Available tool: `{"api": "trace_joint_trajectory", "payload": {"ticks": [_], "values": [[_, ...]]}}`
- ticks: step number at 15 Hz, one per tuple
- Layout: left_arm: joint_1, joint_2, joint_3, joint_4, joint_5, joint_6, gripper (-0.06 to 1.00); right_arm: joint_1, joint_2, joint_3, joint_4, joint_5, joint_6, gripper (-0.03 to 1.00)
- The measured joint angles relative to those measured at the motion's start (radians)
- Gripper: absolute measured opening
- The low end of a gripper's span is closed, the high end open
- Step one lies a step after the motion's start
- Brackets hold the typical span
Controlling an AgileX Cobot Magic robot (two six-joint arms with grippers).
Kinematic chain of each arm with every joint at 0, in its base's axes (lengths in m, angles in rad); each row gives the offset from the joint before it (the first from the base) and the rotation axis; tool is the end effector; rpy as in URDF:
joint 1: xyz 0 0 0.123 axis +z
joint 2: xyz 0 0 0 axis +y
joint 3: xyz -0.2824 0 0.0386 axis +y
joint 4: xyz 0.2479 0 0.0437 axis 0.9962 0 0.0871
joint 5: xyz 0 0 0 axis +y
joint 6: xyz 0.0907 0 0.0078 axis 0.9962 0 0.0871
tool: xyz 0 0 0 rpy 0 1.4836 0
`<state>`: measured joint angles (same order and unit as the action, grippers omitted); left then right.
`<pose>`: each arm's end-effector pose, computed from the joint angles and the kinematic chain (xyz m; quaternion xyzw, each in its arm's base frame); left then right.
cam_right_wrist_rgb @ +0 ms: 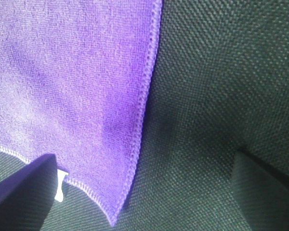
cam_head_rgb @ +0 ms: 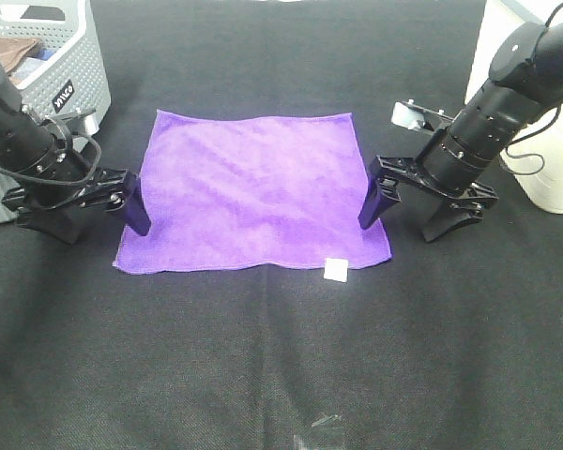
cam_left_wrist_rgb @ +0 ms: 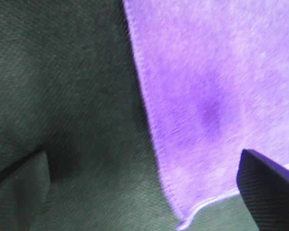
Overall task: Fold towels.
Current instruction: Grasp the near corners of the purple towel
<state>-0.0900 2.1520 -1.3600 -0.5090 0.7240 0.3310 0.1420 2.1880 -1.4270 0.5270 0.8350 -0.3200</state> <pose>0.4060 -0.0662 0.1078 0.0293 0.9809 -0.1702 0.0898 0.4068 0.0925 0.1079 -0.0567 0.9780 0.1950 0.0474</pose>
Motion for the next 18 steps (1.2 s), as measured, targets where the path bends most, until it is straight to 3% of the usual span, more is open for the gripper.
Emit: {"api": "trace_joint_trajectory", "payload": {"ticks": [5, 8, 10, 15, 16, 18], "values": [[-0.028, 0.002, -0.002, -0.036, 0.008, 0.003, 0.97, 0.035, 0.001, -0.001, 0.0, -0.006, 0.001, 0.94], [-0.101, 0.011, -0.003, -0.073, 0.005, 0.003, 0.92, 0.126, 0.018, -0.012, 0.001, -0.015, 0.022, 0.93], [-0.124, 0.02, -0.009, -0.082, 0.005, -0.021, 0.83, 0.136, 0.023, -0.015, 0.006, -0.017, 0.027, 0.87], [-0.125, 0.034, -0.009, -0.084, 0.005, -0.04, 0.49, 0.143, 0.042, -0.032, 0.022, -0.008, 0.046, 0.56], [-0.125, 0.037, -0.009, -0.083, 0.005, -0.04, 0.35, 0.145, 0.046, -0.032, 0.023, -0.008, 0.047, 0.45], [-0.126, 0.042, -0.009, -0.075, 0.007, -0.04, 0.19, 0.147, 0.05, -0.033, 0.024, -0.009, 0.047, 0.3]]}}
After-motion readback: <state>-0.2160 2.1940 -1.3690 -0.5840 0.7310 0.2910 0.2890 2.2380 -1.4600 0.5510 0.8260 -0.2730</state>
